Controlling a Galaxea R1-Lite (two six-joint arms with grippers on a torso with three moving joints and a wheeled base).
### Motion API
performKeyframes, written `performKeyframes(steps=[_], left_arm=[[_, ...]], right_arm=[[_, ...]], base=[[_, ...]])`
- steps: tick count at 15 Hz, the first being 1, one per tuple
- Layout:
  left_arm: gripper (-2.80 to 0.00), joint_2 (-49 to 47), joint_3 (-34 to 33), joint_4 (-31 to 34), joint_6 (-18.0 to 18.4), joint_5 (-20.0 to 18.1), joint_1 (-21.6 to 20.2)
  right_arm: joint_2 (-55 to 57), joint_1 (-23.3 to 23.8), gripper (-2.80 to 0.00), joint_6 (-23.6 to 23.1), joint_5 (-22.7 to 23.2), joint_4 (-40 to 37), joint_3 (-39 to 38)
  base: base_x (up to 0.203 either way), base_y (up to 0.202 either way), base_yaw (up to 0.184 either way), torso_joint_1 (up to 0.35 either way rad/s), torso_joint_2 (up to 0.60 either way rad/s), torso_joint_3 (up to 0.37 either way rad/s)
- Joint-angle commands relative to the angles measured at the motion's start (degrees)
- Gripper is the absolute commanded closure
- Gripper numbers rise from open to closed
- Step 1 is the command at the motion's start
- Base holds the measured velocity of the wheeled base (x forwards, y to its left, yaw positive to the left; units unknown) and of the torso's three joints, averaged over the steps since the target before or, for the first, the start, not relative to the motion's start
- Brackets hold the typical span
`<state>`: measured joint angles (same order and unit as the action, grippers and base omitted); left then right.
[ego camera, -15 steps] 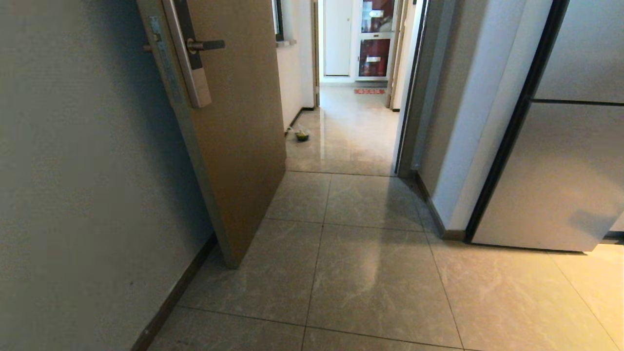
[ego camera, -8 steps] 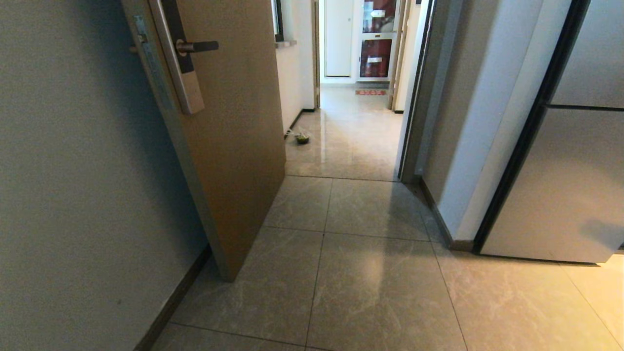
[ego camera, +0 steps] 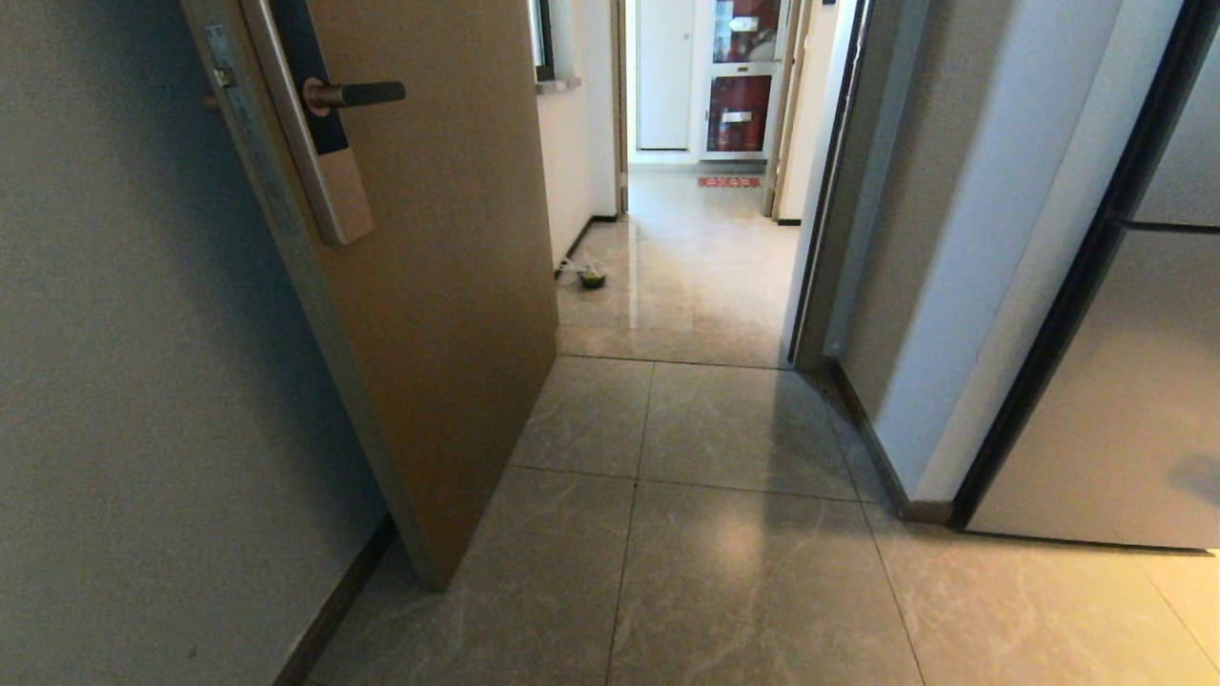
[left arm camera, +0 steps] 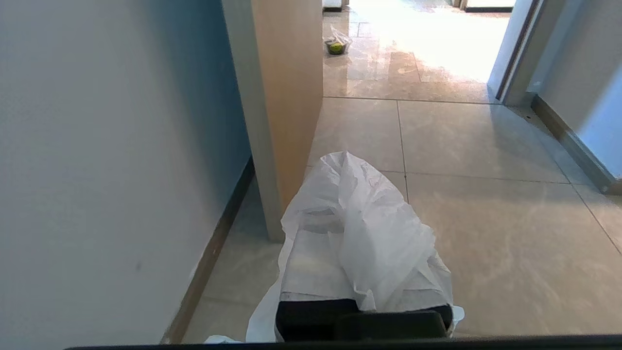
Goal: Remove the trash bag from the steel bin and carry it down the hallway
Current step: Put the trash bag at the door
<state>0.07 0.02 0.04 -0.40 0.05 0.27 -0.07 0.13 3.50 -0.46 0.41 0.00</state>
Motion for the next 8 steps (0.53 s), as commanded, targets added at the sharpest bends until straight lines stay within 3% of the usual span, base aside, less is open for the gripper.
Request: performKeyframes(steps=[1, 8], left_arm=[[0.0, -0.07, -0.02, -0.04, -0.04, 0.04, 0.0], [0.0, -0.07, -0.02, -0.04, -0.04, 0.04, 0.0]], right_arm=[[-0.01, 0.04, 0.0, 0.02, 0.02, 0.02, 0.0], [-0.01, 0.04, 0.0, 0.02, 0.02, 0.02, 0.0]], base=[[0.19, 0.0, 0.003, 0.005, 0.0, 0.002], [0.193, 0.0, 0.0, 0.004, 0.0, 0.004]])
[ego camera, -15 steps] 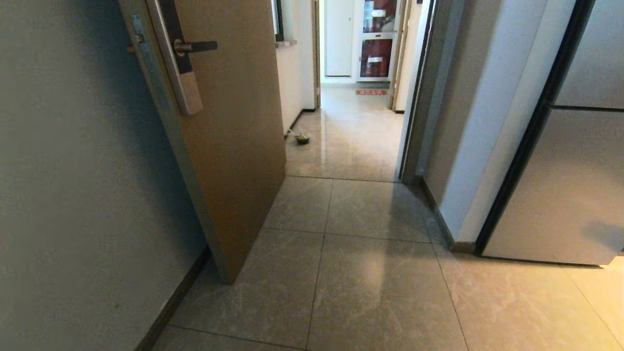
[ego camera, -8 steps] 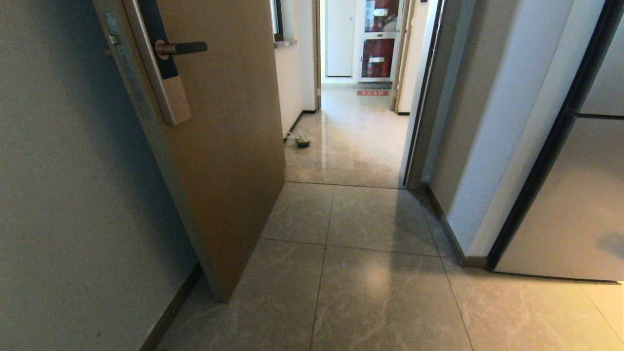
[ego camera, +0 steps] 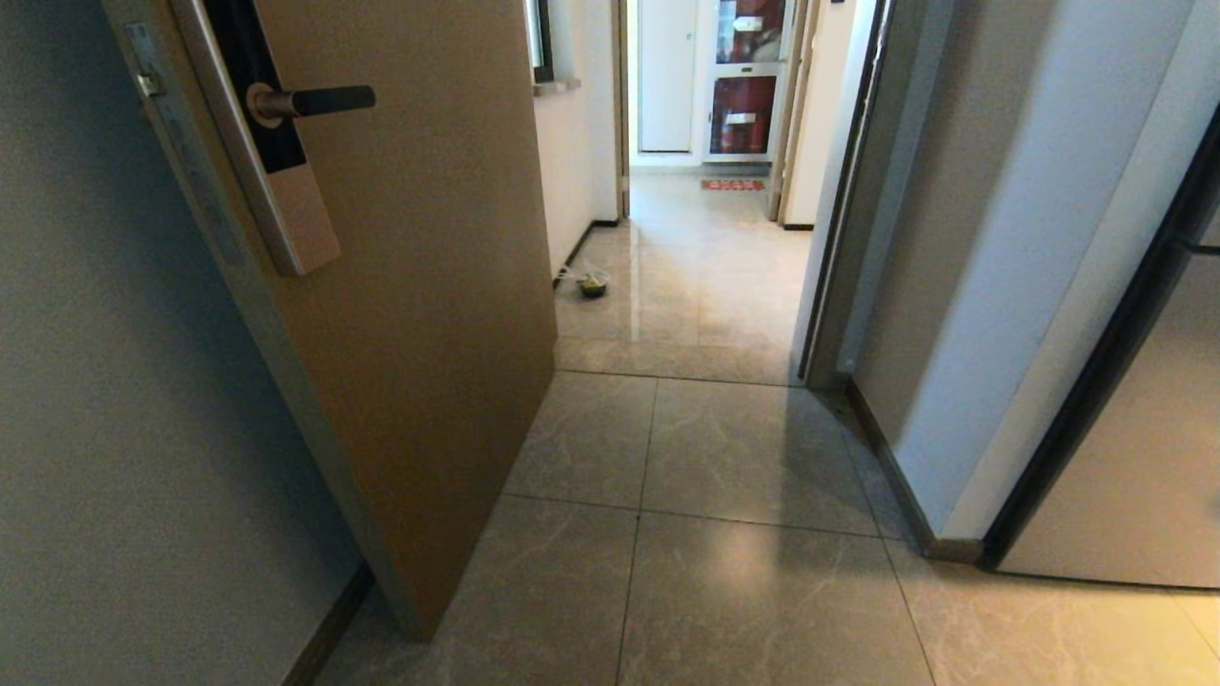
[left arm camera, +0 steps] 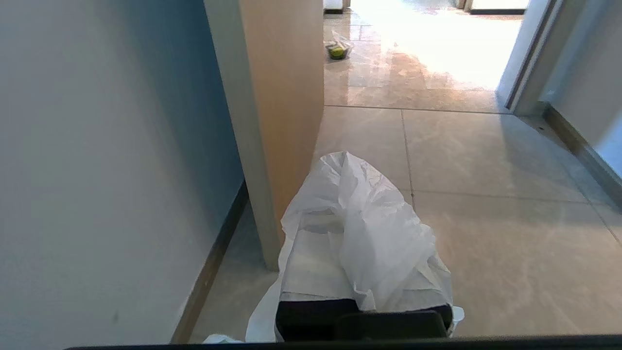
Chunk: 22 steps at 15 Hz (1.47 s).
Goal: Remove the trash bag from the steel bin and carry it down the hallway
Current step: Put the trash bag at the door
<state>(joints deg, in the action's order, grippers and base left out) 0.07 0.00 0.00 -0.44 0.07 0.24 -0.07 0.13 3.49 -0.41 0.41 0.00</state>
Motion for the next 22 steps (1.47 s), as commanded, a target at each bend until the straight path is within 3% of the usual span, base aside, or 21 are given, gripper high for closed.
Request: performKeyframes(steps=[1, 22], left_arm=[[0.0, -0.07, 0.0, 0.0, 0.0, 0.01, 0.02], [0.0, 0.01, 0.0, 0.0, -0.18, 0.01, 0.02]], right_arm=[[-0.01, 0.04, 0.0, 0.03, -0.02, 0.02, 0.0], [-0.01, -0.03, 0.0, 0.03, -0.02, 0.02, 0.0]], base=[[0.193, 0.0, -0.001, 0.005, 0.0, 0.002], [0.193, 0.0, 0.0, 0.002, 0.0, 0.002]])
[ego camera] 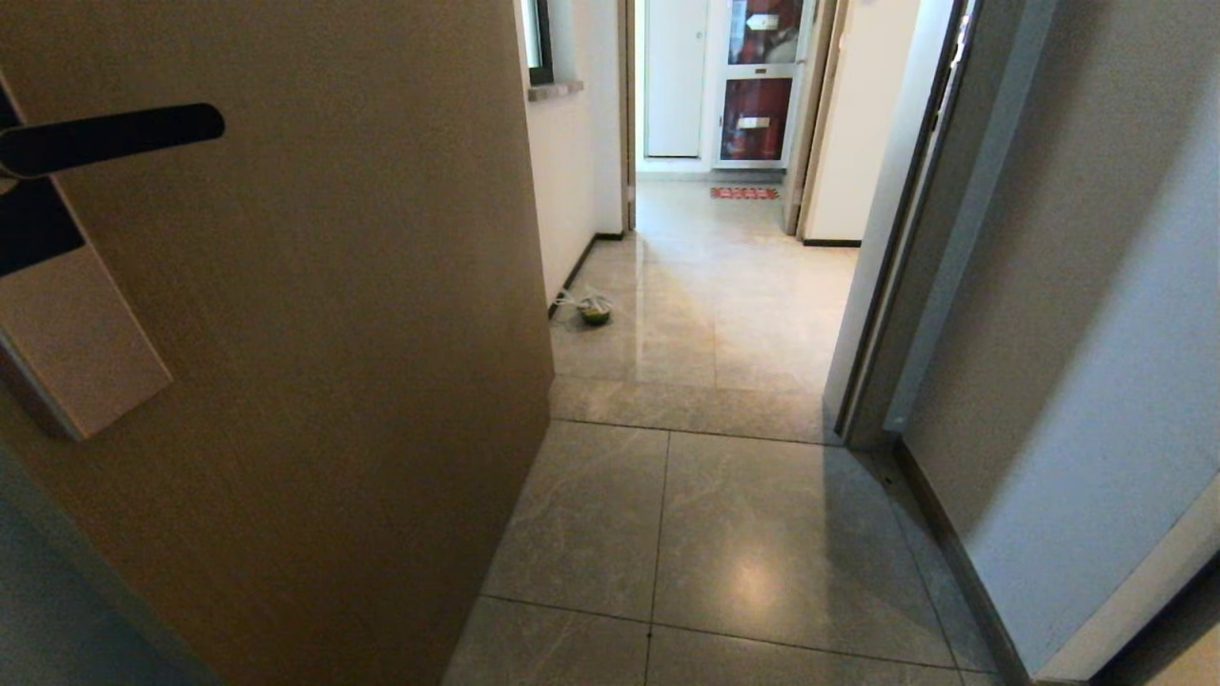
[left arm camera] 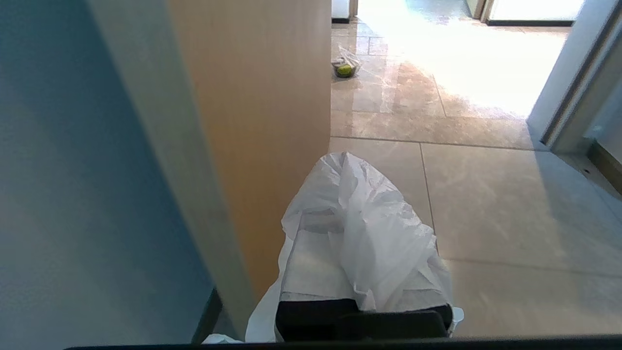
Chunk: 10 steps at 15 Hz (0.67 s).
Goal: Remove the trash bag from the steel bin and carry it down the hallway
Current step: Put the trash bag at the door
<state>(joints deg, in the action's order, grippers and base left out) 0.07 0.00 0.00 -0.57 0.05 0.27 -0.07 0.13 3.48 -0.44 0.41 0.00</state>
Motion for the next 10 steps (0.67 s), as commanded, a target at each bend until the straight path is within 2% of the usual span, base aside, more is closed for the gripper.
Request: performKeyframes(steps=[1, 5, 10], left_arm=[[0.0, -0.07, 0.0, 0.0, 0.04, 0.04, 0.0], [0.0, -0.05, 0.0, 0.0, -0.22, 0.13, 0.0], [0.0, -0.07, 0.0, 0.13, -0.13, 0.04, 0.0]], right_arm=[[-0.01, 0.04, 0.0, 0.03, 0.0, 0.02, 0.0], [-0.01, -0.05, 0.0, 0.03, 0.0, 0.02, 0.0], [-0.01, 0.04, 0.0, 0.03, 0.0, 0.02, 0.0]], base=[[0.191, 0.0, 0.0, 0.007, 0.0, -0.002], [0.163, 0.0, 0.0, 0.003, 0.01, 0.002], [0.0, 0.0, 0.0, 0.0, 0.0, 0.0]])
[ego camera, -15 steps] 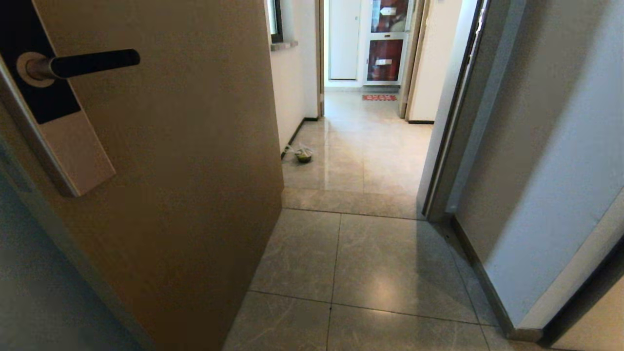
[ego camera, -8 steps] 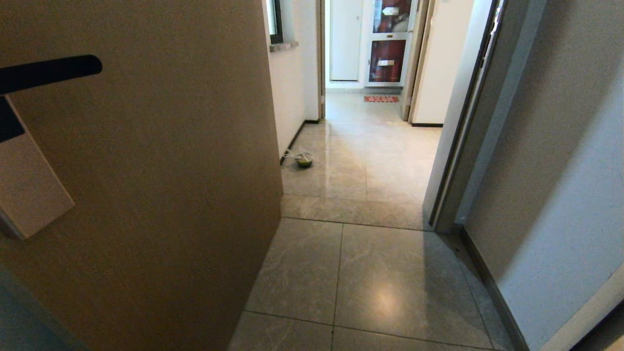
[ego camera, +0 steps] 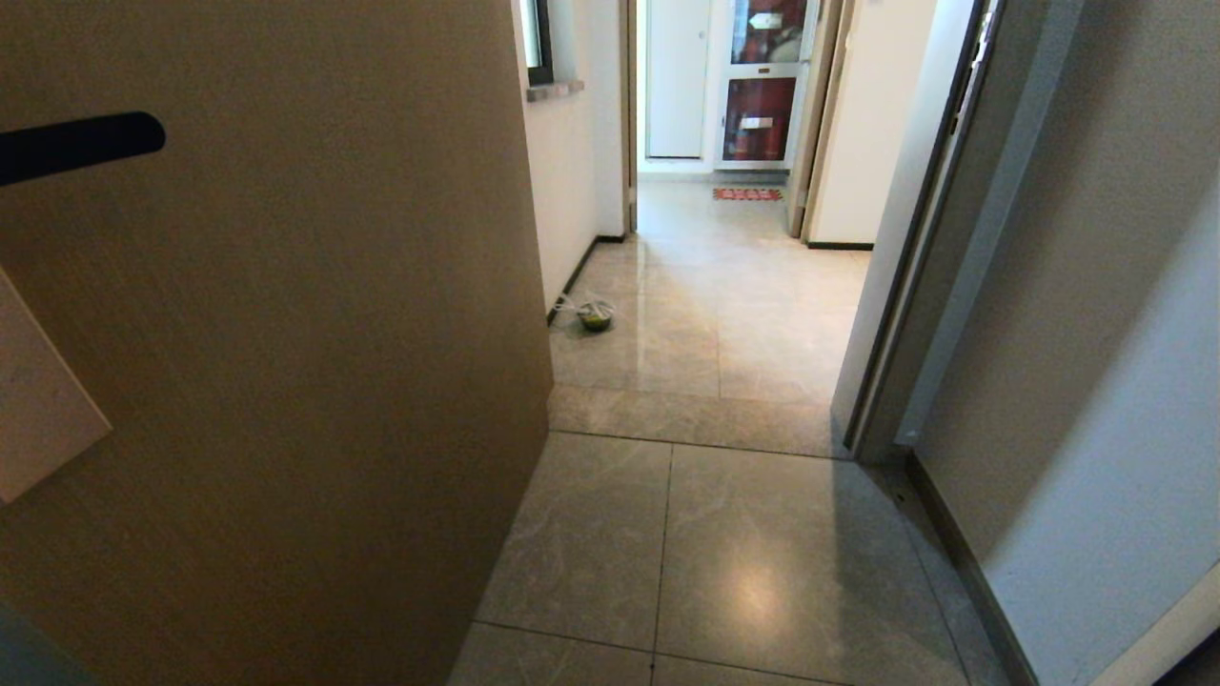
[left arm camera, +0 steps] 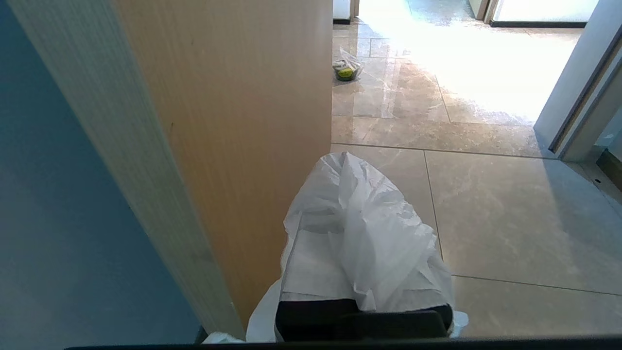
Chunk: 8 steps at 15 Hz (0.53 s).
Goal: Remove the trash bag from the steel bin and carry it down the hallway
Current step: Put the trash bag at the door
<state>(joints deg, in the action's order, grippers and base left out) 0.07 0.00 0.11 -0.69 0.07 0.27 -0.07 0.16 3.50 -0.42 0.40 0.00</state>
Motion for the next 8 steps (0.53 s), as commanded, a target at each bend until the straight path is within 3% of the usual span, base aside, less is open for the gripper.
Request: performKeyframes(steps=[1, 4, 8], left_arm=[[0.0, -0.07, 0.0, 0.07, -0.18, 0.1, 0.0], [0.0, -0.07, 0.0, 0.07, -0.18, 0.1, 0.0], [0.0, -0.02, 0.09, 0.07, -0.1, 0.06, 0.0]], right_arm=[[-0.01, 0.02, 0.0, 0.02, -0.02, 0.04, 0.0], [-0.01, -0.02, 0.0, 0.02, -0.02, 0.04, 0.0], [-0.01, -0.05, 0.0, 0.02, -0.02, 0.04, 0.0]], base=[[0.0, 0.0, 0.0, 0.0, 0.0, 0.0], [0.001, -0.047, 0.013, 0.0, 0.0, 0.004], [0.0, -0.175, 0.002, 0.002, 0.0, 0.0]])
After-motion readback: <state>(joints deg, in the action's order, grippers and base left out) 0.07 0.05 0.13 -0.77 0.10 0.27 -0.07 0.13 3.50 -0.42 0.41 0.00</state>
